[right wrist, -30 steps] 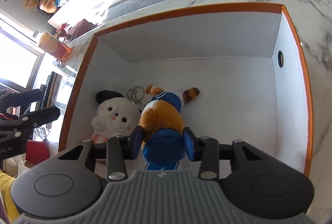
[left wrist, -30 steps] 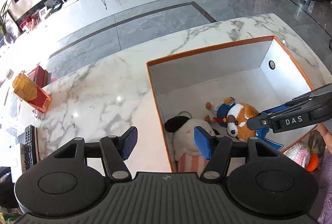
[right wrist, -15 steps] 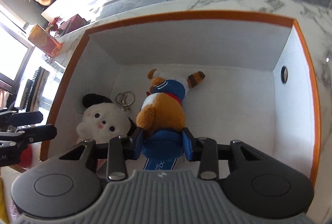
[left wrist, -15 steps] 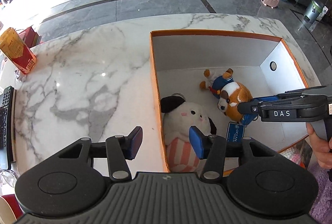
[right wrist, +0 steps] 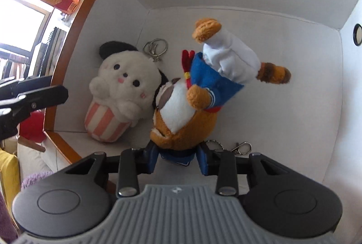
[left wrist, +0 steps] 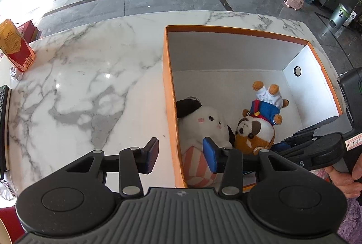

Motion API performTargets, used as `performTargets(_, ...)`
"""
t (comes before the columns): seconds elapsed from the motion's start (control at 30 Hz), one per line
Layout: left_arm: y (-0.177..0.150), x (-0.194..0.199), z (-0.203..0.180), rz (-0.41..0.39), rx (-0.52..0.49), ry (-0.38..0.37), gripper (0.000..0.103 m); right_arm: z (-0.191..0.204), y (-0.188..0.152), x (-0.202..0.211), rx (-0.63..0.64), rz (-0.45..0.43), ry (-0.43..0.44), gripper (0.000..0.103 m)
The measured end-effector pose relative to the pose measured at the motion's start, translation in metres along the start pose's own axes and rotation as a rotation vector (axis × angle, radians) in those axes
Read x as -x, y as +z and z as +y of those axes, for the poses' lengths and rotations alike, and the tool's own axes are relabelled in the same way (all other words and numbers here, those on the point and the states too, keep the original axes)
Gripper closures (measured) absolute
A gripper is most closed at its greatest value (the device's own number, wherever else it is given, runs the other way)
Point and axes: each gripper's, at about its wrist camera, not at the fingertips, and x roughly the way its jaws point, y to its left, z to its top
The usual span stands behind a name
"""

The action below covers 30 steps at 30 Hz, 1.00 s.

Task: Organize objects

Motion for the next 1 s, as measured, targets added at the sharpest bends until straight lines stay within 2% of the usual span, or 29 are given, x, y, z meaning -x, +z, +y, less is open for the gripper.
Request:
performTargets(0.1,0.001,0.0,0.0,-0.002,0.0,-0.006,0.052,0.003,0.001,0.004,0.018,0.004,-0.03,0.062)
performTargets(0.13,0.001,-0.001,0.0,-0.003,0.0,-0.009,0.052,0.006,0.001,0.008,0.045,-0.015,-0.063,0.055)
performTargets(0.17,0.001,-0.001,0.0,-0.004,0.001,-0.009,0.052,0.01,0.0,0.012,0.072,-0.034,-0.096,0.04)
performTargets(0.23,0.001,-0.002,0.0,-0.003,0.008,-0.01,0.052,0.016,0.0,0.021,0.106,-0.082,-0.145,0.032)
performTargets(0.37,0.003,-0.005,0.002,0.002,0.02,-0.015,0.052,0.01,0.01,0.036,0.038,-0.156,-0.178,0.033)
performTargets(0.47,0.002,-0.004,0.002,0.001,0.018,-0.02,0.052,0.007,0.015,0.032,0.012,-0.163,-0.234,0.041)
performTargets(0.63,0.003,-0.008,0.0,0.011,0.014,-0.018,0.052,0.0,0.019,0.017,-0.044,-0.12,-0.177,0.041)
performTargets(0.8,0.004,-0.008,-0.001,0.016,0.015,-0.017,0.052,0.001,0.018,0.015,-0.07,-0.141,-0.161,0.05)
performTargets(0.9,0.004,-0.007,-0.002,0.018,0.014,-0.016,0.052,0.005,0.017,0.03,-0.061,-0.202,-0.166,0.054)
performTargets(0.97,0.004,-0.005,-0.003,0.017,0.01,-0.013,0.052,0.009,0.018,0.05,-0.059,-0.278,-0.164,0.055)
performTargets(1.0,0.005,-0.005,-0.003,0.015,0.01,-0.013,0.052,0.012,0.018,0.063,-0.051,-0.344,-0.166,0.055)
